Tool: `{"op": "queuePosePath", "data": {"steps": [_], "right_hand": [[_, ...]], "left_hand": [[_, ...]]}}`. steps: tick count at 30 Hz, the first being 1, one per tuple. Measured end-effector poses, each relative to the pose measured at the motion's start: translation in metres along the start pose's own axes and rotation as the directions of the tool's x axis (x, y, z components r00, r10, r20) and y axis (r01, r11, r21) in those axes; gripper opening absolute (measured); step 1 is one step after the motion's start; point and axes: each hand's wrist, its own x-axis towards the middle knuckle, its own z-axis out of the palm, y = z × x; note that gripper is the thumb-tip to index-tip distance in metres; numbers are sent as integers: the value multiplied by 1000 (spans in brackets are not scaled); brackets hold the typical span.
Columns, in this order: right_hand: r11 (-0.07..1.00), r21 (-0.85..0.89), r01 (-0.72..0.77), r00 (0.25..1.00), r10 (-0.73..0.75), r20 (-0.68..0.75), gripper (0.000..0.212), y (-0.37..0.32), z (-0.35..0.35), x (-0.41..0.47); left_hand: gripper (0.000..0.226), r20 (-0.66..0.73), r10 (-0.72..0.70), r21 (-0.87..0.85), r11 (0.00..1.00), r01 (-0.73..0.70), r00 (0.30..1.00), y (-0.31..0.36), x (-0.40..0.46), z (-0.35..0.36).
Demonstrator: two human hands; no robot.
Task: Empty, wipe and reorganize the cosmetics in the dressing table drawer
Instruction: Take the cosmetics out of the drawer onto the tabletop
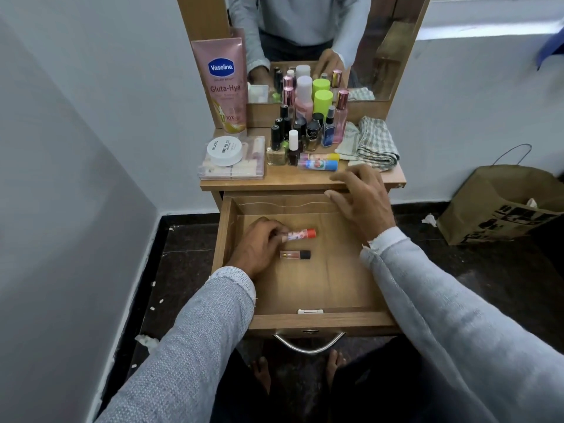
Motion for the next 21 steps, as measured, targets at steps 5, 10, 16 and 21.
{"op": "queuePosePath", "data": {"steps": [5, 10, 16, 21], "right_hand": [[993, -6, 116, 953, -110, 281, 32, -12, 6, -34], [985, -24, 170, 922, -150, 357, 28, -15, 11, -32], [989, -11, 146, 980, -143, 135, 22, -10, -2, -12], [1000, -25, 11, 999, -10, 35, 27, 0, -7, 18]], "left_hand": [[20, -42, -14, -166, 986, 7, 999, 8, 1, -3], [20, -23, -19, -278, 961, 11, 1000, 15, -2, -8], [18, -166, -145, -387, 920, 71, 975, 14, 0, -10], [19, 24, -4, 85, 996, 2, 1000, 8, -6, -1]]}}
